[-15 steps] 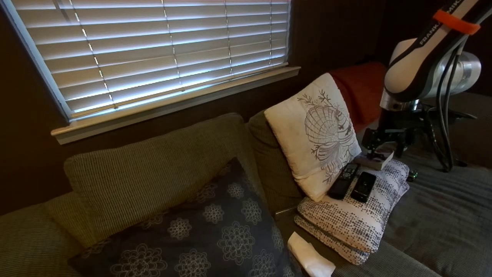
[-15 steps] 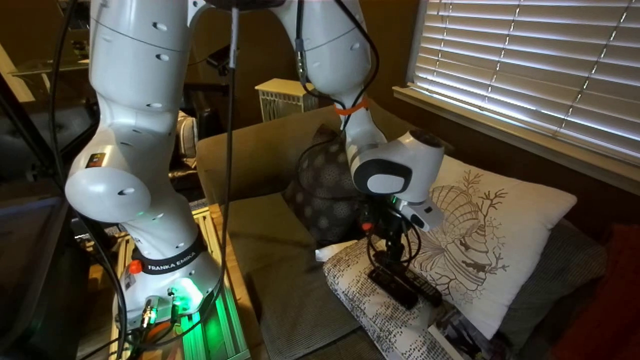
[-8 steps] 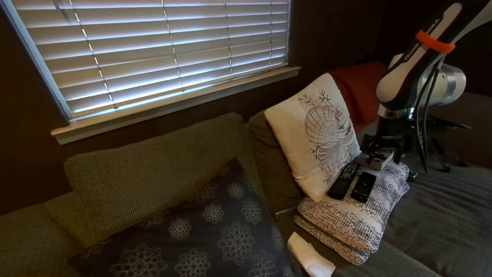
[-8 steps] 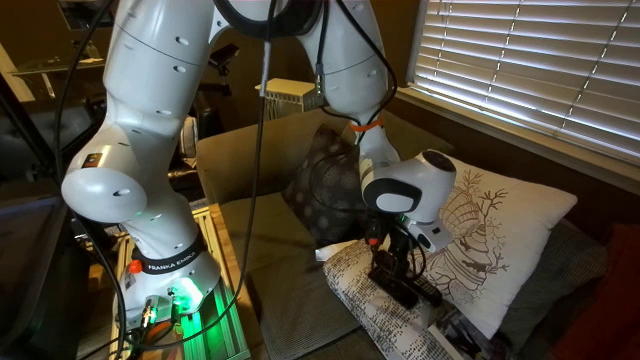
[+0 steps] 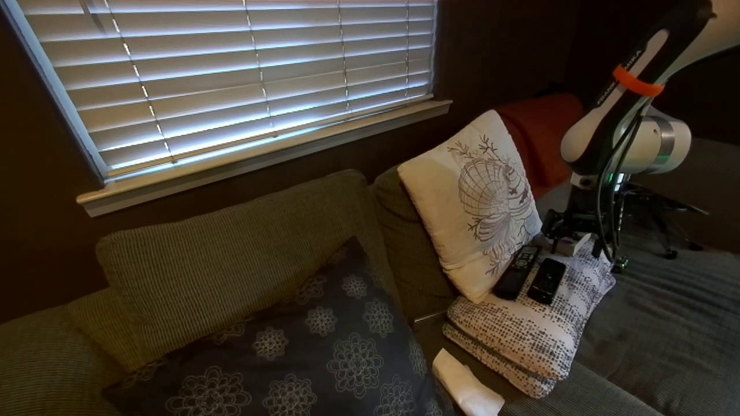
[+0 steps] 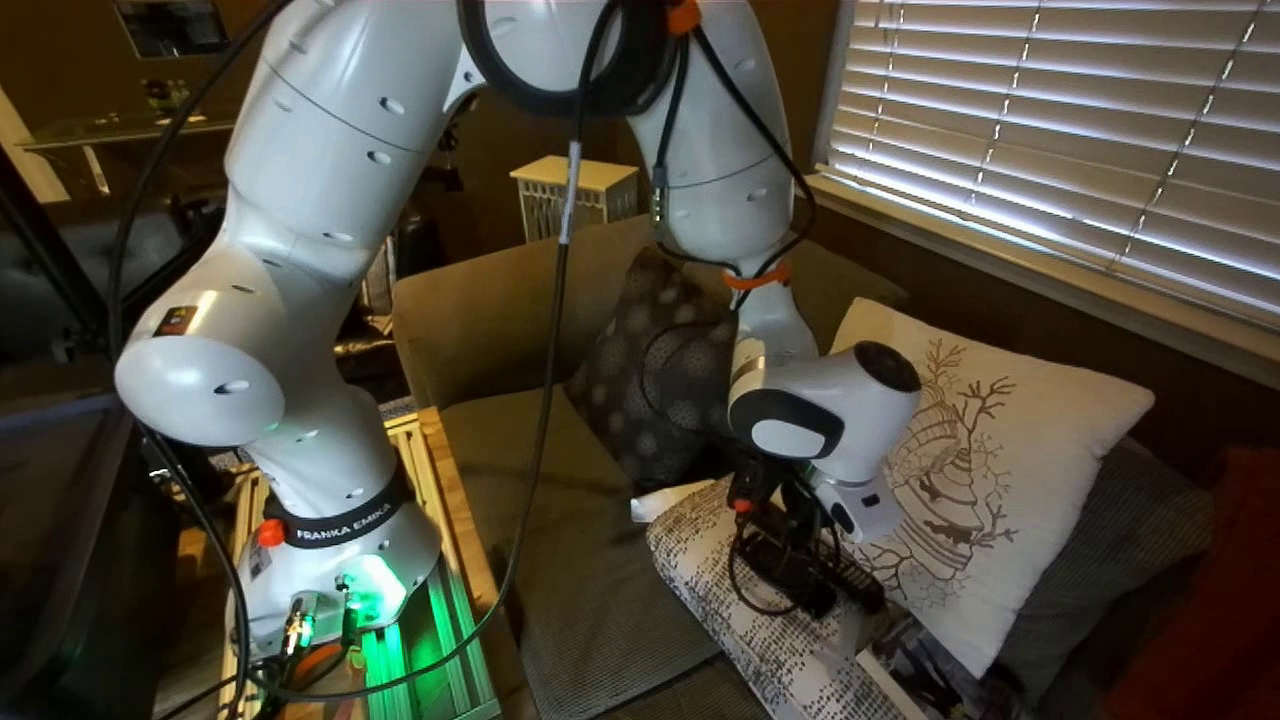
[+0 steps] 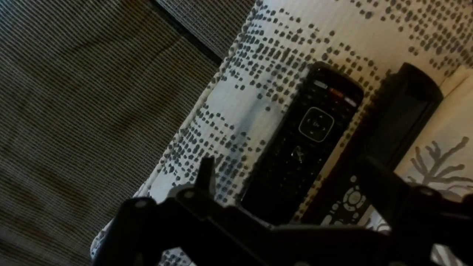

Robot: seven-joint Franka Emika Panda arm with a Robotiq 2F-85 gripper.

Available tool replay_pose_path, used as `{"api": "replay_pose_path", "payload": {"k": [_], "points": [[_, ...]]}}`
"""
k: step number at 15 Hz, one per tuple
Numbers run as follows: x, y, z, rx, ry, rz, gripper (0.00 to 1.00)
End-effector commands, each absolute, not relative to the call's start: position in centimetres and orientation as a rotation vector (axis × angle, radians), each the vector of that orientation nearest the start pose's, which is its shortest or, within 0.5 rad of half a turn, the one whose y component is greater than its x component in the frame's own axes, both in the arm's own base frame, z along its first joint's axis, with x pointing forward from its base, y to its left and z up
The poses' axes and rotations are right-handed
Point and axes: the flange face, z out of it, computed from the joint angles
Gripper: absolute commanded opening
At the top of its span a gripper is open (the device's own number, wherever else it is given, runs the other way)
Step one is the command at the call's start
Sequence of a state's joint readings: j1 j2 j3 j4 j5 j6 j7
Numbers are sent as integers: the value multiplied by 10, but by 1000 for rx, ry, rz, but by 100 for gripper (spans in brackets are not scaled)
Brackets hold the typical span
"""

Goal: Put one remote on top of the white pillow

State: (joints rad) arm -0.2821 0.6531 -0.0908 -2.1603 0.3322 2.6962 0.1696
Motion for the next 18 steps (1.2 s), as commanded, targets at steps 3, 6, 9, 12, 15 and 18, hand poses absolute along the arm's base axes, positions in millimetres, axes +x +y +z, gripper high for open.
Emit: {"api": "replay_pose_path", "payload": {"k": [3, 6, 9, 12, 15, 18], "points": [[492, -208, 82, -2796, 1240, 151, 100], [493, -209, 79, -2799, 1273, 170, 100], [495, -217, 62, -2773, 1379, 190, 100], [497, -222, 47, -2743, 1410, 202, 100], [503, -226, 32, -2743, 1404, 206, 100], [512, -227, 22, -2740, 1395, 188, 100]]}}
